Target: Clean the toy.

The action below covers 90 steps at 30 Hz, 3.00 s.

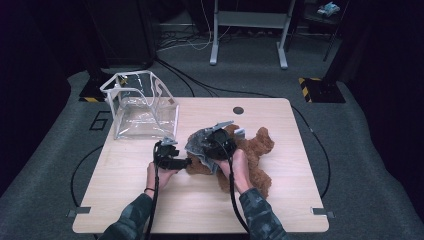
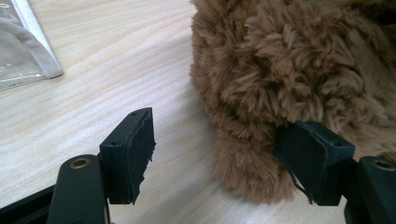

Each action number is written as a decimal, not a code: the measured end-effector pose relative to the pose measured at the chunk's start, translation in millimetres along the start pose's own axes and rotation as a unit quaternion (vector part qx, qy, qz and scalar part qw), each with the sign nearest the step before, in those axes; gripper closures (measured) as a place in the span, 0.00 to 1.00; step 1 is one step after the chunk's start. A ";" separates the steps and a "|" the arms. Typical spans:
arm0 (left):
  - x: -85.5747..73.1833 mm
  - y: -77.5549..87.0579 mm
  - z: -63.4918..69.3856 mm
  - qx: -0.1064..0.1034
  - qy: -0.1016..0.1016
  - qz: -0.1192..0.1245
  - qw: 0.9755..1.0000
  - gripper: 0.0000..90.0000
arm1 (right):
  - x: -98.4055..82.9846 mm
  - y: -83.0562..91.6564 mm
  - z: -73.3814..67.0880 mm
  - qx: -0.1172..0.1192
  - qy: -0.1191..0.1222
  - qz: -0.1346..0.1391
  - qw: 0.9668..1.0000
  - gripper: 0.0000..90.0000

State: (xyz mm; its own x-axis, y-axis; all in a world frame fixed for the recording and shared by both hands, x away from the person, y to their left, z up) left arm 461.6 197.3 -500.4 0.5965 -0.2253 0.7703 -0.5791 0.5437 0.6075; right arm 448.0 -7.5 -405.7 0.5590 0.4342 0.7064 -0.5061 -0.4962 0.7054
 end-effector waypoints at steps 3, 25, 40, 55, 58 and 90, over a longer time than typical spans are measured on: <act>-0.1 0.1 -0.3 -0.001 -0.001 -0.003 1.000 0.31 | -6.2 1.7 -4.0 0.005 0.001 -0.001 1.000 0.86; -0.5 1.5 -2.5 0.003 -0.001 -0.005 1.000 0.31 | -64.9 -28.5 -24.3 0.045 -0.024 -0.054 0.997 0.87; 40.0 38.2 12.9 0.028 -0.049 0.065 0.996 0.28 | -62.3 52.1 20.0 0.028 -0.068 0.049 0.996 0.86; 65.6 -11.4 80.3 0.028 -0.145 0.021 0.989 0.21 | -38.1 111.4 52.5 -0.123 -0.053 0.131 0.982 0.86; 57.1 -24.7 82.0 0.039 -0.151 0.002 0.988 0.21 | -34.2 104.2 51.8 -0.151 -0.030 0.108 0.982 0.86; 30.9 -10.0 83.4 0.013 -0.157 -0.002 0.987 0.48 | -5.8 -22.8 40.4 -0.167 0.039 -0.035 0.985 0.89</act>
State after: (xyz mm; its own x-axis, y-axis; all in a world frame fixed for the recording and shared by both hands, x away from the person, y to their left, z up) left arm 439.4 117.5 -466.6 0.3989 -0.4697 0.7876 -0.5940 0.5220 0.6122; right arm 482.8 -29.1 -428.2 0.5552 0.5208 0.6485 -0.6626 -0.1943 0.7234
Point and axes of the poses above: each handheld gripper's, and its own axes: y roughly backward along the jaws, x roughly out of its top, z roughly to its right, the point moved 1 cm from there along -y, roughly forward along the jaws, and after that the axes turned 3 degrees about z, right-handed, at the moved point
